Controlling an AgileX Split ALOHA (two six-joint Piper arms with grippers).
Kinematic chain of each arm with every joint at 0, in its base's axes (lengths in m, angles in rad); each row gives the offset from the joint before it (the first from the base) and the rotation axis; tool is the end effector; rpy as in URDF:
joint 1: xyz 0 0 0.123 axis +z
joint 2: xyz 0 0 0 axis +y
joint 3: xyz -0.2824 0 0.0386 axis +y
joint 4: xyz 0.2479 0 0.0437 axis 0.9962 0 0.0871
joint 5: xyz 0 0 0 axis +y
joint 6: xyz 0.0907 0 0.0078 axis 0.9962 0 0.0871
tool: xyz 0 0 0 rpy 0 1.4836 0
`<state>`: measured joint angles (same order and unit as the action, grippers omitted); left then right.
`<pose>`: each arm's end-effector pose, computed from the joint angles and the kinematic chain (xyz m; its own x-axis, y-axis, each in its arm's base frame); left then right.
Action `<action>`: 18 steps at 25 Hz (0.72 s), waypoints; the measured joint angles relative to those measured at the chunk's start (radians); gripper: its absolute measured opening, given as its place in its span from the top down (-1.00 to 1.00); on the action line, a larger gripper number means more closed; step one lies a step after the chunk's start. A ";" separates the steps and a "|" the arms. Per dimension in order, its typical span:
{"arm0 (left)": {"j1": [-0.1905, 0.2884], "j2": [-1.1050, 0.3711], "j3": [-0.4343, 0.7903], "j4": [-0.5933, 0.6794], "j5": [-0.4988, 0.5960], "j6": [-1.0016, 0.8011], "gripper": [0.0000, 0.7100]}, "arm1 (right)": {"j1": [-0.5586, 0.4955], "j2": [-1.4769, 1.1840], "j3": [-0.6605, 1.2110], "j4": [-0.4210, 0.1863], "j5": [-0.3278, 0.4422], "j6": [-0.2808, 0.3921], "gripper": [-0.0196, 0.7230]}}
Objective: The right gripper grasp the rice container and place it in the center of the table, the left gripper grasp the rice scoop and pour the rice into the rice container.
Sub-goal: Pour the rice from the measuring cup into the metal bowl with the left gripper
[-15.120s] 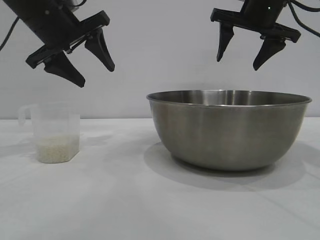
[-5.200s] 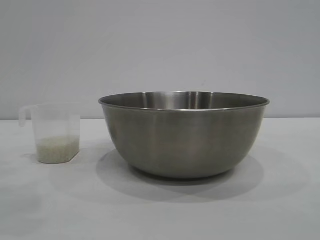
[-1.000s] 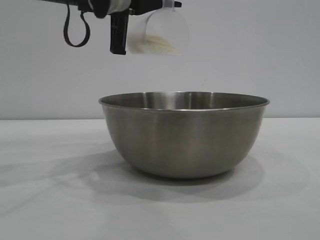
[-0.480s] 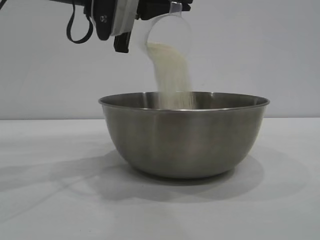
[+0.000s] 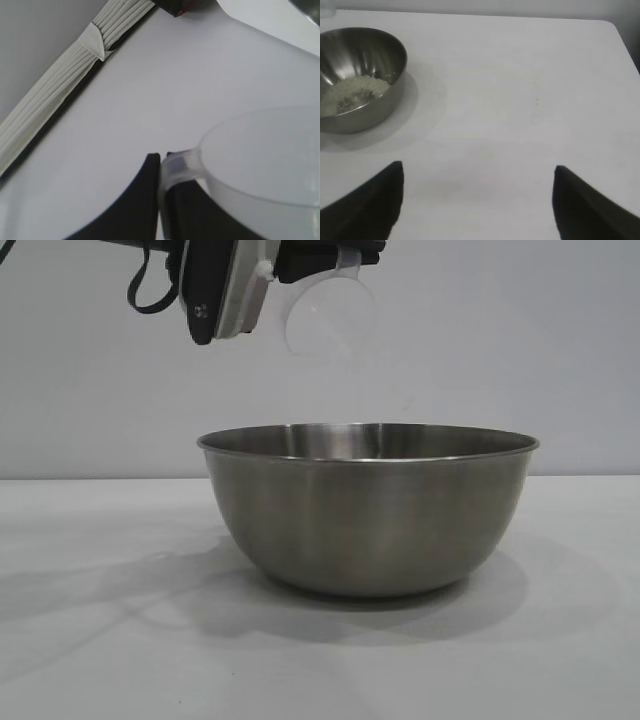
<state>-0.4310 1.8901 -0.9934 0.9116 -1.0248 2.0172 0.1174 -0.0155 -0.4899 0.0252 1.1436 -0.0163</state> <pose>0.3208 -0.2151 0.2112 0.4848 0.1901 0.8537 -0.7841 -0.3380 0.5205 -0.0099 0.0009 0.2677 -0.5190 -0.0671 -0.8521 -0.1395 0.9902 0.0070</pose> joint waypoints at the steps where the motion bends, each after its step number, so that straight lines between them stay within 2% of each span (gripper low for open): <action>1: 0.000 0.000 0.000 0.002 0.000 0.031 1.00 | 0.000 0.000 0.000 0.000 0.000 0.000 -0.55; 4: 0.000 0.000 0.000 0.019 -0.010 0.086 1.00 | 0.000 0.000 0.000 0.000 0.000 0.000 -0.55; 12: 0.000 0.000 0.000 0.020 -0.028 0.092 1.00 | 0.000 0.000 0.000 0.000 0.000 0.000 -0.55; 15: 0.000 0.000 0.000 0.004 -0.036 0.044 1.00 | 0.000 0.000 0.000 0.000 0.000 0.000 -0.55; 18: 0.000 0.000 0.000 -0.030 -0.057 -0.084 1.00 | 0.000 0.000 0.000 0.000 0.000 0.000 -0.55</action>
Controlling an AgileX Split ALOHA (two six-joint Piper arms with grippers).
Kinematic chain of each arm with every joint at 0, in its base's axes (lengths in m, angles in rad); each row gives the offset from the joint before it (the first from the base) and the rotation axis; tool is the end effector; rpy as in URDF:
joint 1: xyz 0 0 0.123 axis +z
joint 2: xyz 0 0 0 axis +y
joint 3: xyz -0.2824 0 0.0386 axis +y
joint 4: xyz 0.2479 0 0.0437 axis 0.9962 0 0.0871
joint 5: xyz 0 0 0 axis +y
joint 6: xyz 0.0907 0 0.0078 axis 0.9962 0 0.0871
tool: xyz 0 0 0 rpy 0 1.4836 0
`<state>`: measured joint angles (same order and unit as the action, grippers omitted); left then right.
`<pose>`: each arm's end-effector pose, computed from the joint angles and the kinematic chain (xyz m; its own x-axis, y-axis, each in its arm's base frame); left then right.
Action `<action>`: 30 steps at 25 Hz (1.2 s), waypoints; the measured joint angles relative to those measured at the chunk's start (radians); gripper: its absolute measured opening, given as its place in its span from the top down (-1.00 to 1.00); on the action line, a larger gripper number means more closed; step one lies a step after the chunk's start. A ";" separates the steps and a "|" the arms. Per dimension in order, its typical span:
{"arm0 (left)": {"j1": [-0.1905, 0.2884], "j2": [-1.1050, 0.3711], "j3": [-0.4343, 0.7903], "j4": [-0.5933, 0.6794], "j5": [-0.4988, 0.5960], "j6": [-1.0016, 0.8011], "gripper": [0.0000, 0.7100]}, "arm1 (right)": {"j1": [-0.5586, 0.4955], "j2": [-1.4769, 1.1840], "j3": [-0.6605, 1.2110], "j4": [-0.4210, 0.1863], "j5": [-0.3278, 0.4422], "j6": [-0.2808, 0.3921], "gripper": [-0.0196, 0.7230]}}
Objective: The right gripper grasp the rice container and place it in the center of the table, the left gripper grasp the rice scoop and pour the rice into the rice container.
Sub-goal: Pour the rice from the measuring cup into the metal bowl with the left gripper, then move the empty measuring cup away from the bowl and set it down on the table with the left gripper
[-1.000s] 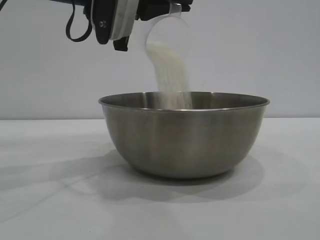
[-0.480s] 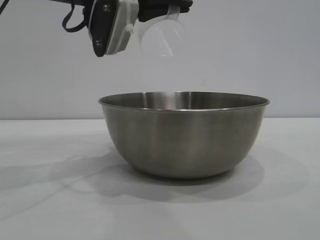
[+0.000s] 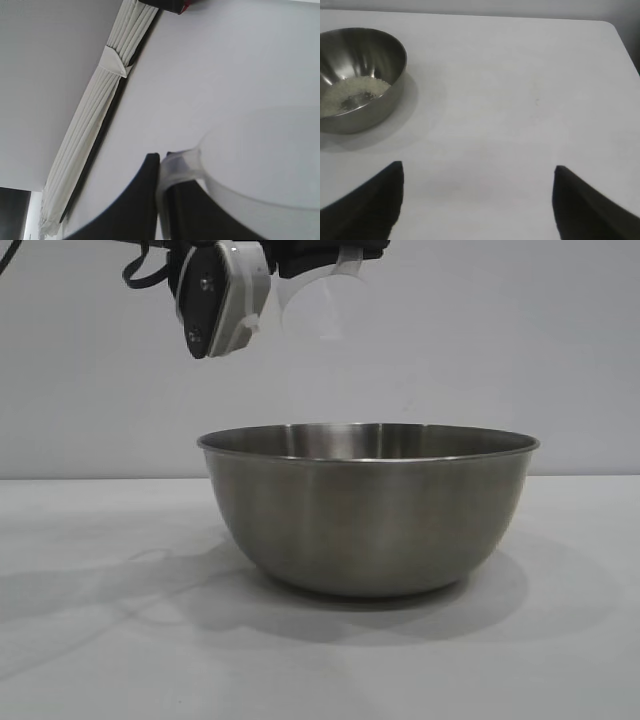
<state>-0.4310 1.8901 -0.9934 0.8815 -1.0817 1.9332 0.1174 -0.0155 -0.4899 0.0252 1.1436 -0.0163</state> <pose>0.3200 -0.2154 0.2168 0.5429 0.2635 0.7974 -0.7494 -0.2767 0.6016 -0.0099 0.0009 0.2677 -0.5190 -0.0671 -0.8521 -0.1395 0.9902 0.0070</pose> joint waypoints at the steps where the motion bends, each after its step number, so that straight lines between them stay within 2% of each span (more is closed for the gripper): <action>1: 0.000 0.000 0.000 -0.013 0.000 -0.039 1.00 | 0.000 0.000 0.000 0.000 0.000 0.000 -0.55; 5: 0.000 0.000 0.000 -0.134 -0.011 -0.263 1.00 | 0.000 0.000 0.000 0.000 0.000 0.000 -0.55; 9: 0.000 0.000 0.000 -0.352 -0.053 -0.548 1.00 | 0.000 0.000 0.000 0.000 0.000 0.000 -0.55; 14: 0.000 0.000 0.000 -0.608 -0.055 -0.982 1.00 | 0.000 0.000 0.000 0.000 0.000 0.000 -0.55; 18: 0.000 0.000 0.000 -0.832 -0.055 -1.219 1.00 | 0.000 0.000 0.000 0.000 0.000 0.000 -0.55; 23: 0.000 0.000 0.044 -1.053 -0.055 -1.406 1.00 | 0.000 0.000 0.000 0.000 0.000 0.000 -0.55; 30: 0.000 0.000 0.177 -1.232 -0.055 -1.486 1.00 | 0.000 0.000 0.000 0.000 0.000 0.000 -0.55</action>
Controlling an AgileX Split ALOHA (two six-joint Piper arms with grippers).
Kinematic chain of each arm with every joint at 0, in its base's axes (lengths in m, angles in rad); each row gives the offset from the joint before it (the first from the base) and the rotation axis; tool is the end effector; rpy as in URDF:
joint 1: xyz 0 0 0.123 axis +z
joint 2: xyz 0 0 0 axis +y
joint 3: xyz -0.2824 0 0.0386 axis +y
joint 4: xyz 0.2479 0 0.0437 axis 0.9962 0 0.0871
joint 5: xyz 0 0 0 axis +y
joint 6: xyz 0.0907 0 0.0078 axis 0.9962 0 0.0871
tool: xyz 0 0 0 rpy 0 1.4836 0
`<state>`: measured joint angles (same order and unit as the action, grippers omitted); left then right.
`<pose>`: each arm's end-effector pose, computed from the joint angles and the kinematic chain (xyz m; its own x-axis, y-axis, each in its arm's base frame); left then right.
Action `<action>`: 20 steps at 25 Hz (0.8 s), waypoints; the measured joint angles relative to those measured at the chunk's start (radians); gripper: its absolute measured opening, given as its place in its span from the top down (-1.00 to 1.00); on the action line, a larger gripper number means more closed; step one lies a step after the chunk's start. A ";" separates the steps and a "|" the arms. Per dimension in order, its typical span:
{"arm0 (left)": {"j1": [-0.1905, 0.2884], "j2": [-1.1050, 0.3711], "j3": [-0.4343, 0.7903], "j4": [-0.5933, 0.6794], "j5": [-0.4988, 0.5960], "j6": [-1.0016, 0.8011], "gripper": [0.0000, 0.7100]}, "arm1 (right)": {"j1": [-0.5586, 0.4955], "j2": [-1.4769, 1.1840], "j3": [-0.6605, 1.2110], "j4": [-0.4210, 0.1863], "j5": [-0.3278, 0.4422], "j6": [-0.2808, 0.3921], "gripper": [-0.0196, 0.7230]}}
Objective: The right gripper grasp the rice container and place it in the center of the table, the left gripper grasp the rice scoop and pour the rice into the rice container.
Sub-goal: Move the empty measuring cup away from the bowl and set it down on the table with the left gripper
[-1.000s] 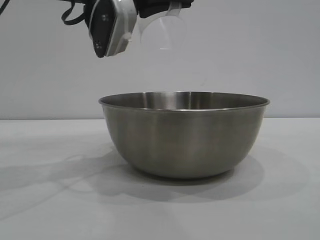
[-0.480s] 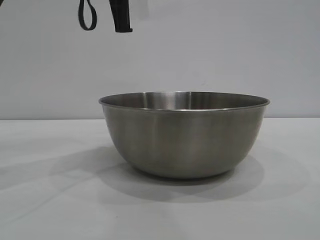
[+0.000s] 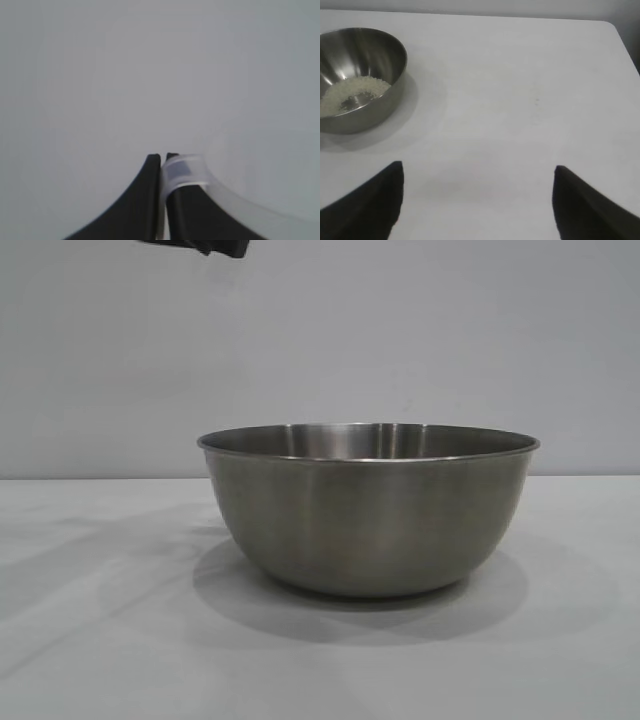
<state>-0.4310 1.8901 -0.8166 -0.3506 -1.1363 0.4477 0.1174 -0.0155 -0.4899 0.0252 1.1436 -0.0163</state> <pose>0.3460 -0.1279 0.1927 0.1426 0.2384 -0.9606 0.0781 0.9648 0.2511 -0.0099 0.0009 0.2677 -0.5190 -0.0671 -0.8521 -0.1395 0.9902 0.0070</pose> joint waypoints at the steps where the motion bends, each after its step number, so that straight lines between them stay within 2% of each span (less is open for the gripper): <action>1: 0.000 0.000 0.024 -0.015 0.000 -0.019 1.00 | 0.000 0.000 0.000 0.000 0.000 0.000 -0.55; 6: 0.000 0.000 0.140 -0.038 0.000 -0.159 1.00 | 0.000 0.000 0.000 0.000 0.000 0.000 -0.55; 11: 0.026 0.017 0.234 -0.040 0.000 -0.277 1.00 | 0.000 0.000 0.000 0.000 0.000 0.000 -0.55; 17: 0.078 0.100 0.256 0.057 0.000 -0.398 1.00 | 0.000 0.000 0.000 0.000 0.000 0.000 -0.55; 20: 0.078 0.134 0.256 0.075 0.000 -0.414 1.00 | 0.000 0.000 0.000 0.002 0.000 0.000 -0.55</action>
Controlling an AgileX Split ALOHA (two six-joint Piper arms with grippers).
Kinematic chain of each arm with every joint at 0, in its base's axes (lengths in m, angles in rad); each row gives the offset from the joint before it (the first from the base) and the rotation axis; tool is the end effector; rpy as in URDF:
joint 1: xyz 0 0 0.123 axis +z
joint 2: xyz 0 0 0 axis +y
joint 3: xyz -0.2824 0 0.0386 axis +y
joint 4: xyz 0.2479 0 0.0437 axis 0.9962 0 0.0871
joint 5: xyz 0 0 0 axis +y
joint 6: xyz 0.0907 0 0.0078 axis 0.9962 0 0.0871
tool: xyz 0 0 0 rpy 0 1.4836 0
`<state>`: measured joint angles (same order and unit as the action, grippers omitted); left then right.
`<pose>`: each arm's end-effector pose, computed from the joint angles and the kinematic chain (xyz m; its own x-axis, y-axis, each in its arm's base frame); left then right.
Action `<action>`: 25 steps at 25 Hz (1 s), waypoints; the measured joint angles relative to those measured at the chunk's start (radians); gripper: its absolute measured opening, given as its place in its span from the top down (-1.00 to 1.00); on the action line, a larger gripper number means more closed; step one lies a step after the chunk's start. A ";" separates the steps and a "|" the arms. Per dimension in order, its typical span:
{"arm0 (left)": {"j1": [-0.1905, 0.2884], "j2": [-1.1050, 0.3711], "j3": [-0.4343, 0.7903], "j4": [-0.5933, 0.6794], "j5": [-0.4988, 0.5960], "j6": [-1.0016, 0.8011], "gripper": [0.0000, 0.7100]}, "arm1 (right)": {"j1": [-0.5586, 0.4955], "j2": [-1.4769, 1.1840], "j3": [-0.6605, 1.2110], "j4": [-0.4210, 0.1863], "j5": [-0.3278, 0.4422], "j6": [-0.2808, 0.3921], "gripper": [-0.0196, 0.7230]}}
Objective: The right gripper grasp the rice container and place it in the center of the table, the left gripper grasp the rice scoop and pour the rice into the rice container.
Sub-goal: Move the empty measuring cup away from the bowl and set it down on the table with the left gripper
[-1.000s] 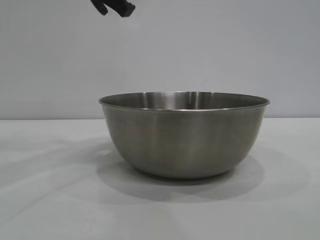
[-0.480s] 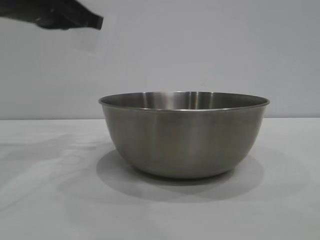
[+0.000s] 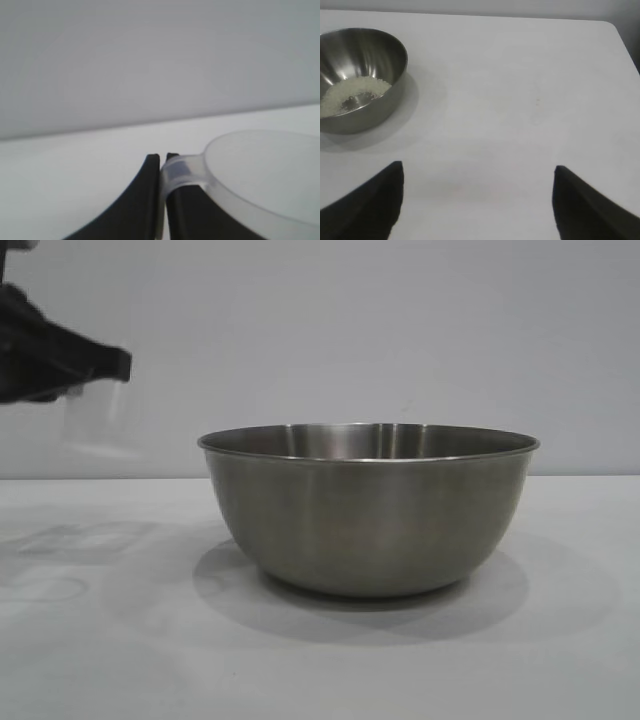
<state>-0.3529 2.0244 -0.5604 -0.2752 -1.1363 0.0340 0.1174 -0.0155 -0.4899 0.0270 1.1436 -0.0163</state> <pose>0.3021 -0.0874 0.0957 -0.2455 0.0035 -0.9694 0.0908 0.9957 -0.0194 -0.0099 0.0011 0.2677 -0.5191 -0.0664 -0.8521 -0.1405 0.9900 0.0085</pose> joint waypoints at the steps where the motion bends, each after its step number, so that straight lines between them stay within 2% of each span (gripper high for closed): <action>1: 0.000 0.013 0.000 0.006 0.000 -0.002 1.00 | 0.000 0.000 0.000 0.000 0.000 0.000 -0.55; 9: 0.000 0.081 0.000 0.044 0.000 -0.004 1.00 | 0.000 0.000 0.000 0.000 0.000 0.000 -0.55; 10: 0.000 0.082 0.000 0.049 0.000 -0.004 0.86 | 0.000 0.000 0.000 0.000 0.000 0.000 -0.55; 11: 0.000 0.083 0.000 0.051 0.000 -0.006 0.86 | 0.000 0.000 0.000 0.000 0.000 0.000 -0.55; 12: 0.000 0.083 0.000 0.052 0.000 -0.006 0.67 | 0.000 0.000 0.000 0.000 0.000 0.000 -0.55; 16: 0.000 0.086 0.010 0.054 -0.002 -0.006 0.20 | 0.000 0.000 0.000 0.000 0.000 0.000 -0.55; 17: 0.000 0.086 0.020 0.054 -0.001 -0.006 0.15 | 0.000 0.000 0.000 0.000 0.000 0.000 -0.55; 23: 0.002 0.079 0.101 0.077 -0.001 -0.006 0.19 | 0.000 0.000 0.000 0.000 0.000 0.000 -0.55; 24: 0.002 0.071 0.121 0.092 -0.001 -0.006 0.08 | 0.000 0.000 0.000 0.000 0.000 0.000 -0.55; 25: 0.002 0.058 0.138 0.108 -0.001 -0.006 0.13 | 0.000 0.000 0.000 0.000 0.000 0.000 -0.55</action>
<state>-0.3512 2.0822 -0.4221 -0.1674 -1.1369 0.0283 0.1174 -0.0155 -0.4899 0.0269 1.1436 -0.0163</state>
